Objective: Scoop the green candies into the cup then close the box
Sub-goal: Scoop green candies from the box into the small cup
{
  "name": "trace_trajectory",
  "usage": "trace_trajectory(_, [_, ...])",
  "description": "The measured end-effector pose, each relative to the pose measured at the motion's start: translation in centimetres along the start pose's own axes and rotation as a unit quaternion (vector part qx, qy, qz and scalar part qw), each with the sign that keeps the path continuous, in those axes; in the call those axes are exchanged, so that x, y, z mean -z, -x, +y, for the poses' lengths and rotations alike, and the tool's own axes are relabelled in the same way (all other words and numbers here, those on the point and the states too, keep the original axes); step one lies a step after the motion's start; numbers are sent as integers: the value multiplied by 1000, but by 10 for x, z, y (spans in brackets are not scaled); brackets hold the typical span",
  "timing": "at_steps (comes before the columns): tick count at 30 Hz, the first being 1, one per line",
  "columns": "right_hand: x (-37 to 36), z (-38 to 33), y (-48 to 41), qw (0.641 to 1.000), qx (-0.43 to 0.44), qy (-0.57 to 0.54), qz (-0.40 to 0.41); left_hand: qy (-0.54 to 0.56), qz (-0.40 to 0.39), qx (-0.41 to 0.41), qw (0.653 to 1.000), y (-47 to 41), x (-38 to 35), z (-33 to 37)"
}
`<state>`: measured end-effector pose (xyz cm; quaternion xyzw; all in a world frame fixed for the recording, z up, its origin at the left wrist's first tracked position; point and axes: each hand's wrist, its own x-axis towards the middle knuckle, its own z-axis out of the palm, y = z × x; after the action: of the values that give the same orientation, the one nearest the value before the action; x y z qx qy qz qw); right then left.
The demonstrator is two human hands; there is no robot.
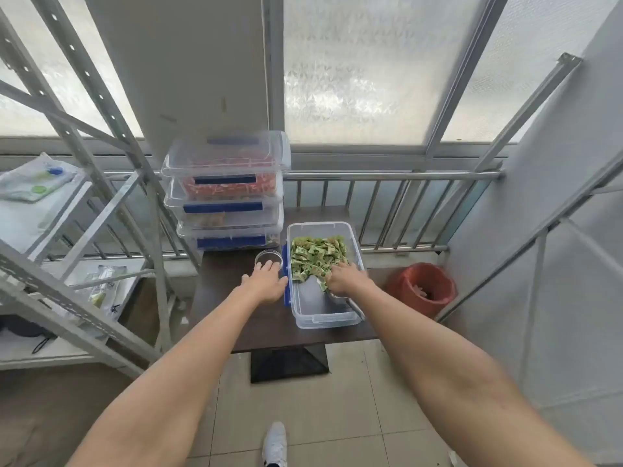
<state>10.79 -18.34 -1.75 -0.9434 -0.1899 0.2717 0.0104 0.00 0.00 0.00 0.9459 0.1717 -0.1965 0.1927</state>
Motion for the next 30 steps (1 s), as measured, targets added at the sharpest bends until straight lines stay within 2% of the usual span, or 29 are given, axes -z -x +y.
trace_trajectory(10, [-27,-23,-57,998,-44,-15,-39,20,49,12,999,-64,-18,-46])
trace_trajectory(16, [-38,-26,-58,998,-49,-33,-24,112,85,13,990,-74,-39,-69])
trace_trajectory(19, [-43,-20,-55,995,-79,-66,3,201,91,46,974,-79,-54,-74])
trace_trajectory(25, [-55,-1,-45,972,-179,-115,103,345,121,150,918,-92,-75,-75])
trace_trajectory(28, [-61,10,-42,964,-209,-139,90,379,91,195,900,-93,-89,-68])
trace_trajectory(30, [-67,16,-41,962,-210,-154,80,386,49,194,901,-91,-98,-60])
